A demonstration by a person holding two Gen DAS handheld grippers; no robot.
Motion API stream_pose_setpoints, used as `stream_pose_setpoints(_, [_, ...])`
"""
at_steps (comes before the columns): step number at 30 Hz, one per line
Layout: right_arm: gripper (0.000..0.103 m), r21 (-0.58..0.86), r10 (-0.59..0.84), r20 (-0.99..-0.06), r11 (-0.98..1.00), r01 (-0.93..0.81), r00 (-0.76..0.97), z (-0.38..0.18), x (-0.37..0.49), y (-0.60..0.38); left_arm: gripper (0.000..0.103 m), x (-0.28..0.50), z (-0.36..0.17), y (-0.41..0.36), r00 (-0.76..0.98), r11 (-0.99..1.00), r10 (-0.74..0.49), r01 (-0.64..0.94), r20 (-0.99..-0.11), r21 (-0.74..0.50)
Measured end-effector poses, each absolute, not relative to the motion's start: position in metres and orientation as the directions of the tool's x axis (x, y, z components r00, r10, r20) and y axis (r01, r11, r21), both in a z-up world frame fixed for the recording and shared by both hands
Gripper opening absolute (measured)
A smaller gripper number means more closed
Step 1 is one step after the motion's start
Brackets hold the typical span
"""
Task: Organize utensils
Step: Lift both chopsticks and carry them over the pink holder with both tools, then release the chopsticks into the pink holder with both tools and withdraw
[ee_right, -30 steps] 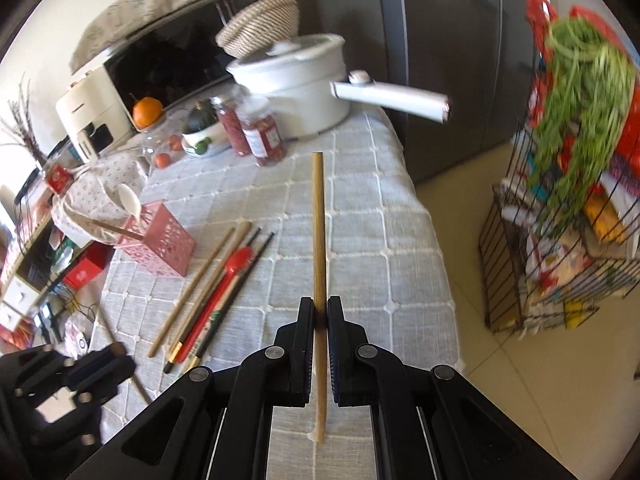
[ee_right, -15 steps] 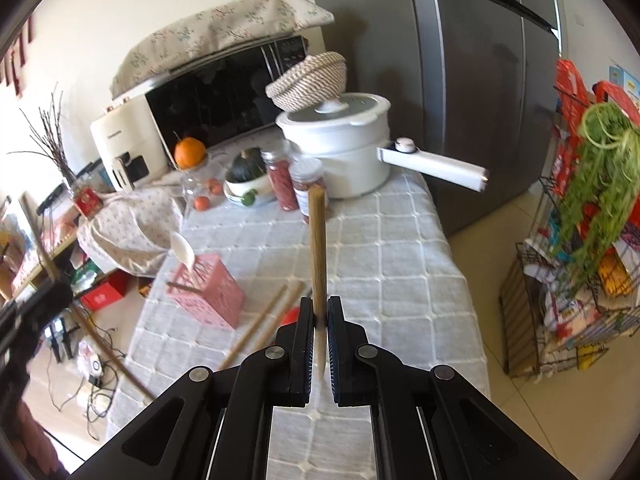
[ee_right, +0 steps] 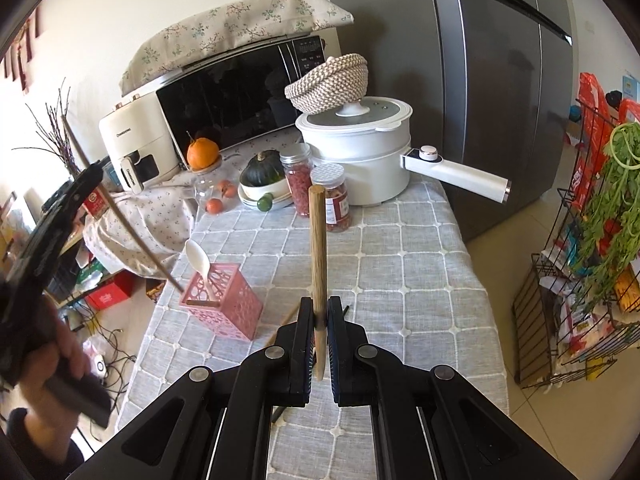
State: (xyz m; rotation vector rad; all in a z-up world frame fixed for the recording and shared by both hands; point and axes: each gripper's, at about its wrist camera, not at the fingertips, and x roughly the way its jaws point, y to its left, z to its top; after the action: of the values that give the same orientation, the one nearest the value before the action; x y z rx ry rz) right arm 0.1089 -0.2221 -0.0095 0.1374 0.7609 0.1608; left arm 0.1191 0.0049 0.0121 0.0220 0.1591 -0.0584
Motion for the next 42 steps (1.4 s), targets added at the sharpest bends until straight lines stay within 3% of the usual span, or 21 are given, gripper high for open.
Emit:
stream_pose_setpoints(13, [0.006,0.198,0.207,-0.678,0.976,-0.096,0.706,-0.015,0.119,-0.226,0.007,0.154,-0.029,0.019,0.961,0.997,-0.042,0.022,-0.275,-0.077])
stream_pose_setpoints(20, [0.006,0.205,0.238,-0.643,0.969,-0.136,0.727,-0.009,0.122,-0.215,0.008,0.162,-0.042,0.022,0.921,0.994,-0.086,0.052,-0.379,-0.1])
stream_pose_setpoints(31, [0.007,0.219,0.336,-0.543,0.941,-0.257,0.77,0.027,0.136,-0.182,0.032,0.138,-0.041,0.038,0.831,0.989,-0.121,0.05,-0.543,-0.143])
stream_pose_setpoints(36, [0.006,0.276,0.394,-0.51,0.917,-0.288,0.765,0.04,0.154,-0.173,0.057,0.11,-0.043,0.051,0.762,0.987,-0.113,0.01,-0.638,-0.162])
stream_pose_setpoints(38, [0.006,0.305,0.419,-0.506,0.904,-0.298,0.754,0.039,0.163,-0.168,0.057,0.102,-0.049,0.056,0.701,0.983,-0.118,-0.018,-0.703,-0.182])
stream_pose_setpoints(42, [0.006,0.333,0.456,-0.507,0.886,-0.322,0.732,0.031,0.181,-0.156,0.06,0.09,-0.054,0.061,0.672,0.974,-0.154,-0.018,-0.725,-0.225])
